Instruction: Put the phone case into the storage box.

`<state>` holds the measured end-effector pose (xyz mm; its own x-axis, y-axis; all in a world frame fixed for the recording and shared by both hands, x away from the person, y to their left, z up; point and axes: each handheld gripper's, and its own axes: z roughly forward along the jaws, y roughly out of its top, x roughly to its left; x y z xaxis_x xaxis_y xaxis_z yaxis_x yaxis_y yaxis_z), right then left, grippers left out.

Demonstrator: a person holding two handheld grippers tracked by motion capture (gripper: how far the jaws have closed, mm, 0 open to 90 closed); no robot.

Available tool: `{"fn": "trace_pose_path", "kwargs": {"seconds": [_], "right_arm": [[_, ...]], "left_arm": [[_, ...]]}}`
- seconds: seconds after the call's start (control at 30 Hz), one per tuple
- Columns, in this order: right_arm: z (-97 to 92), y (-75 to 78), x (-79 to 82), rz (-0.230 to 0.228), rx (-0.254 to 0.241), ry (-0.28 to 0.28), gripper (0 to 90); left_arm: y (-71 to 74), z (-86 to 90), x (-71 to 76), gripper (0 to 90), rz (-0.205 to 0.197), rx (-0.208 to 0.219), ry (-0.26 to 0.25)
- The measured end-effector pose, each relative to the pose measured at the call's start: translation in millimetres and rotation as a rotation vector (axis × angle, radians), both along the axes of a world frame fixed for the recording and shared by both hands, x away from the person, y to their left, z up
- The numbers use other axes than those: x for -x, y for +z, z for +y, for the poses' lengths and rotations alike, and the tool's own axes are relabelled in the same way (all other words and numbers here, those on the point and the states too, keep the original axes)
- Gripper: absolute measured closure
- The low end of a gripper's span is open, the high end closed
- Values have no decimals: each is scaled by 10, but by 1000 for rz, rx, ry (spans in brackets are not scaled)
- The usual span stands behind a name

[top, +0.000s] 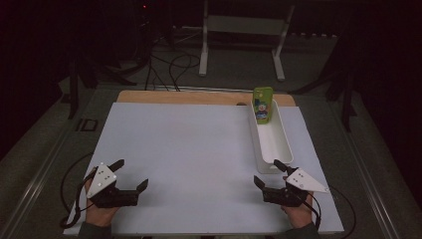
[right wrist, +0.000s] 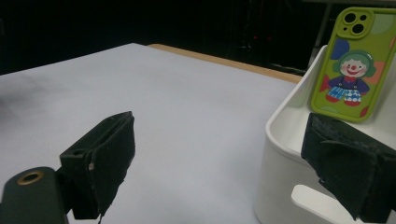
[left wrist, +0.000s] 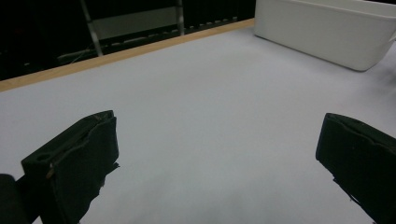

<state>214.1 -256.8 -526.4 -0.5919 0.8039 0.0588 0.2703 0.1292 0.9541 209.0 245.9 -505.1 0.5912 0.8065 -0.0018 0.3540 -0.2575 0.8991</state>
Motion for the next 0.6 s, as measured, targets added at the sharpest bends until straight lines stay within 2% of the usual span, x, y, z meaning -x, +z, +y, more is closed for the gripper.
{"fn": "trace_pose_path", "kwargs": {"seconds": [0.23,0.6], "right_arm": [[-10,-6,-1,6,5,8,87],[44,-9,16,10,32,34,81]], "left_arm": [[-30,-39,-1,0,2,-8,-20],[-49,-63,-8,0,13,-14,-14]]}}
